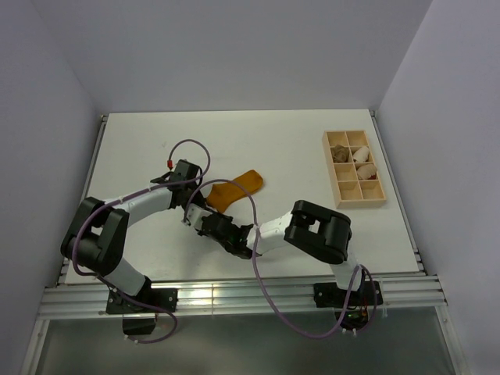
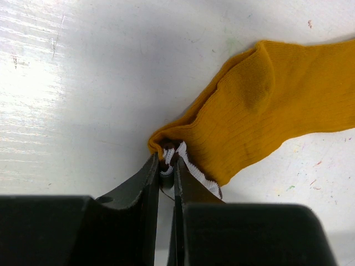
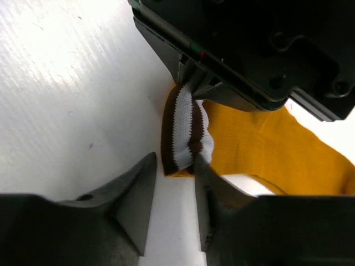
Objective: Roll the socks
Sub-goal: Roll the sock at the center of the board.
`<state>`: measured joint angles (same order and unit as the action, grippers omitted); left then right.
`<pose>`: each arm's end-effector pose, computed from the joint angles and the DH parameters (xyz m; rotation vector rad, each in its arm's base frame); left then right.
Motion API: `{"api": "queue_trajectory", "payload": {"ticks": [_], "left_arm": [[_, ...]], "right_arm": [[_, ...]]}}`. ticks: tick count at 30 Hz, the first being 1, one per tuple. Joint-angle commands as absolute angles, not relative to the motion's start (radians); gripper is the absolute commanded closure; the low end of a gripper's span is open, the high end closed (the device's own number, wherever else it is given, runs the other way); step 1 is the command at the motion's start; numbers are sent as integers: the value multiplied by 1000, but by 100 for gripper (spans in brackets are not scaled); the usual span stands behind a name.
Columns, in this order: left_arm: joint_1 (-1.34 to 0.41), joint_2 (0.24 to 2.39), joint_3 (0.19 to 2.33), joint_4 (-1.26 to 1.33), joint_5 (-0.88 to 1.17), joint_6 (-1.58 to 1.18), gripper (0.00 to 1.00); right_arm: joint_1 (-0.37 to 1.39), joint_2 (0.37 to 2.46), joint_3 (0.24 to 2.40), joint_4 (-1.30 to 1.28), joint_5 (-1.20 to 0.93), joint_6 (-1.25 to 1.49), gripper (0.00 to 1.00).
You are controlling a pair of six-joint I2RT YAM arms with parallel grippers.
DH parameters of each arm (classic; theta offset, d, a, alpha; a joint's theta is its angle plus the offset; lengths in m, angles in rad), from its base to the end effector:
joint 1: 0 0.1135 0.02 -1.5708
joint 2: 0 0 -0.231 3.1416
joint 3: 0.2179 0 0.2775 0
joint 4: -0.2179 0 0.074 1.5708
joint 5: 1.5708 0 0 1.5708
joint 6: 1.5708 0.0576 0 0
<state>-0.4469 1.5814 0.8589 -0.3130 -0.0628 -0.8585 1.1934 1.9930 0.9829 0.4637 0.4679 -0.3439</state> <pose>0.3013 -0.1404 0.0972 -0.5647 2.5935 -0.3758 0.1777 0.3778 0.0615 -1.2186 1.6524 0.0296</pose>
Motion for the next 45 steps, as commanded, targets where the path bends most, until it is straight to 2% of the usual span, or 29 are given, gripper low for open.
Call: {"api": "queue_trajectory", "payload": {"ticks": [1,6,7,9,10,12,19,22,34,45], "left_arm": [[-460,1592,874,-339,-31,-847,99],[-460,1589,871,-330,-26,-854,98],[-460,1591,868,-327,-25,-857,96],[-460,1586,864,-318,-25,-867,94],[-460,1582,856,-313,-32,-870,89],[-460,1565,845,-302,-35,-884,84],[-453,1502,801,-273,-72,-920,50],[-437,1473,767,-255,-77,-948,43],[-327,1267,581,-91,-40,-1060,28],[-316,1255,509,72,40,-1038,29]], "right_arm": [[1200,2023,1015,460,472,-353,66],[1200,2033,1022,434,456,-336,85],[1200,2036,1026,413,454,-324,92],[1198,2036,1025,399,431,-310,98],[1193,2036,1026,382,423,-292,100],[1189,2034,1026,364,378,-272,100],[1105,1997,1031,278,140,-123,100],[1046,1987,1025,265,19,-62,100],[890,2057,1052,261,-354,133,100],[767,2147,1088,325,-718,376,100]]}}
